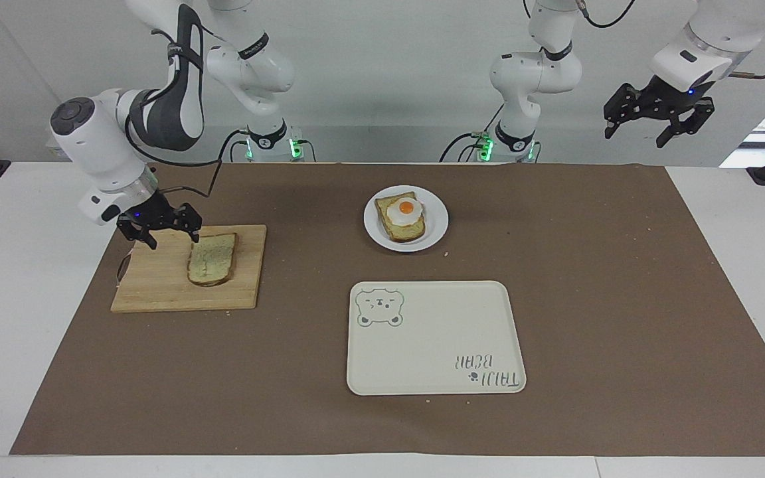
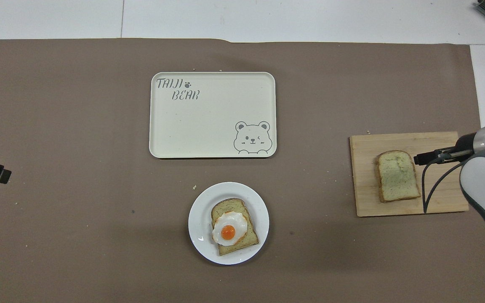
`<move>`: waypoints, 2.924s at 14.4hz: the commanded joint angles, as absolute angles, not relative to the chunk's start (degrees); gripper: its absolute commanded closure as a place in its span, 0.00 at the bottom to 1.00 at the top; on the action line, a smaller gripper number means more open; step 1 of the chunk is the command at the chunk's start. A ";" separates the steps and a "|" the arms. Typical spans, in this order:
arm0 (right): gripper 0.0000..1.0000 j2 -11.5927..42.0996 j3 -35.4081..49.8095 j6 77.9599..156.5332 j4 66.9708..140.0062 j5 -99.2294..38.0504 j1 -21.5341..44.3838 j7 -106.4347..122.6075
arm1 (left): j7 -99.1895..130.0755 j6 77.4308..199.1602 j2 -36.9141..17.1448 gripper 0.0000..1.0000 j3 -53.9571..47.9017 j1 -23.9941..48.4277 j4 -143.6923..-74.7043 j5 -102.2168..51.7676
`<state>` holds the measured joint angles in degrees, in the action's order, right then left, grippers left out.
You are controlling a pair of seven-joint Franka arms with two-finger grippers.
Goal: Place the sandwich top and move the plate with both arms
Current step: 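Lower the right gripper onto the bread slice on the wooden board and grasp it, then carry the bread slice with the right gripper onto the egg toast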
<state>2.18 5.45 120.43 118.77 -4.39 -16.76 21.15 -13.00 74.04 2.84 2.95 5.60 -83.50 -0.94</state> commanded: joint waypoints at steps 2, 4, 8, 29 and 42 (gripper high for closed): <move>0.00 3.25 5.80 128.65 124.17 -6.15 -18.89 25.22 | -12.57 73.83 3.69 0.00 3.25 5.80 -84.11 -0.97; 0.02 3.69 5.80 132.25 126.73 -10.00 -19.07 26.79 | -12.57 73.57 3.69 0.00 3.25 5.89 -84.02 -0.97; 0.28 4.92 5.71 139.74 131.75 -10.46 -19.16 28.91 | -12.39 73.83 3.69 0.00 3.25 5.89 -84.02 -0.97; 1.00 6.15 5.80 113.75 119.54 -24.23 -20.65 31.11 | -12.92 79.08 12.55 0.00 2.46 6.59 -99.02 -17.57; 1.00 3.60 6.68 119.34 124.63 -34.28 2.88 22.78 | -12.48 87.37 15.39 0.00 2.64 5.62 -109.35 -17.70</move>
